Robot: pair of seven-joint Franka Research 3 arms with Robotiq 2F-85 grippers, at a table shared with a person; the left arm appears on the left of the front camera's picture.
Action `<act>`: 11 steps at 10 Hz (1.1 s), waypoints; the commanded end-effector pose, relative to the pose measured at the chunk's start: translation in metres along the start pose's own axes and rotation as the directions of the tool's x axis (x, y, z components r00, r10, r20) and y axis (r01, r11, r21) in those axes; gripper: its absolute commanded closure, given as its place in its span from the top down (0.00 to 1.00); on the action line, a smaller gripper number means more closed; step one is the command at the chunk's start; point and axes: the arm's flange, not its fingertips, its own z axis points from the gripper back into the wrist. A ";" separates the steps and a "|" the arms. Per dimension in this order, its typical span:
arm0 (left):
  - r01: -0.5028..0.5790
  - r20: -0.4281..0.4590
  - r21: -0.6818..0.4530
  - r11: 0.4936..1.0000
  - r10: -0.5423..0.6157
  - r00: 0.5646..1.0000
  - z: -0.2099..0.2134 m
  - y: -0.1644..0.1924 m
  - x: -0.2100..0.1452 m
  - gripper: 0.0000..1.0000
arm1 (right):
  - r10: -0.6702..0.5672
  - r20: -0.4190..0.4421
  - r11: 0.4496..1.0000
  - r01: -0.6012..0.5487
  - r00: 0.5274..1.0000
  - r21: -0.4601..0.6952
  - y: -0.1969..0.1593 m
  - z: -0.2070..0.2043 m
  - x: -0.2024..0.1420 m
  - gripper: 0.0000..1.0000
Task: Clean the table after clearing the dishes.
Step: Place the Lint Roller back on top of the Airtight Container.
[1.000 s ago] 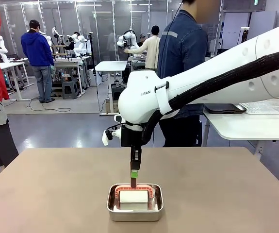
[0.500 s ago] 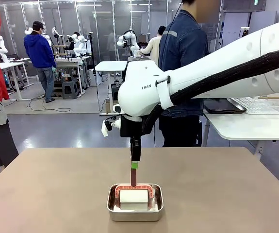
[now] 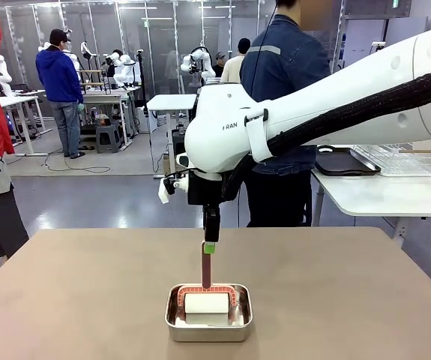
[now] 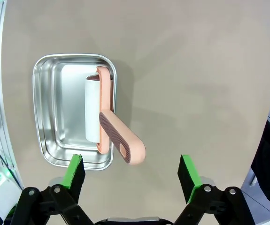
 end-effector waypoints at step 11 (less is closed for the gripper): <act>-0.006 -0.005 0.012 1.000 0.006 1.000 0.001 -0.001 0.000 1.00 | -0.131 0.116 0.990 0.123 0.985 0.072 -0.008 0.019 -0.013 1.00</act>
